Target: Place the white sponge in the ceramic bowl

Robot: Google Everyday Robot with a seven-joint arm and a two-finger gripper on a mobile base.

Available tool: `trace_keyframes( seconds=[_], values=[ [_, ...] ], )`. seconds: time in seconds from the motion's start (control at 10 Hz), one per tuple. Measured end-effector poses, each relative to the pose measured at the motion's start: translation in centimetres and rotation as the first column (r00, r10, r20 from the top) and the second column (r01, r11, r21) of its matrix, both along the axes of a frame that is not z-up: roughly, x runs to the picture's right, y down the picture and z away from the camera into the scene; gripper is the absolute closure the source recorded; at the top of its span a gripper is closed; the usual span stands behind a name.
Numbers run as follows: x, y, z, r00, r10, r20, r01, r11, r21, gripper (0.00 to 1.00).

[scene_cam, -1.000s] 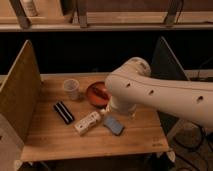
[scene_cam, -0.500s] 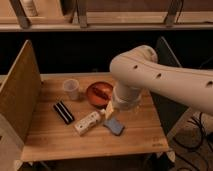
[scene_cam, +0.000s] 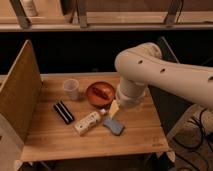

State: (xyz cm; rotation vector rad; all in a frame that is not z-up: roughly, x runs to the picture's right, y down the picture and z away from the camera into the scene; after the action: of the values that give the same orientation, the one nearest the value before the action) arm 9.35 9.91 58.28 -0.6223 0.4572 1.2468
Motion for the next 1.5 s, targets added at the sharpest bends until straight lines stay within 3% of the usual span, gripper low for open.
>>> trace_keyframes(
  seconds=[0.2,0.4,0.5,0.7,0.9,1.2,1.5],
  values=[
    [3.9,-1.9,2.5,0.99,-0.057,-0.128,0.066,0.9951,0.073,0.35],
    [4.8,-3.0,4.3,0.983,-0.086,-0.163,0.106,0.9867,0.123,0.35],
    [4.0,-3.5,5.8,0.983,-0.101,-0.151,0.124,0.9801,0.155,0.35],
    [1.9,-3.8,7.5,0.991,-0.094,-0.093,0.11,0.976,0.188,0.35],
    [-1.8,-3.2,9.1,0.998,-0.064,0.023,0.058,0.9788,0.196,0.35],
    [-2.2,-3.1,9.2,0.998,-0.06,0.035,0.052,0.979,0.197,0.35],
    [-1.4,-3.3,9.5,0.993,-0.112,0.032,0.102,0.972,0.211,0.35]
  ],
)
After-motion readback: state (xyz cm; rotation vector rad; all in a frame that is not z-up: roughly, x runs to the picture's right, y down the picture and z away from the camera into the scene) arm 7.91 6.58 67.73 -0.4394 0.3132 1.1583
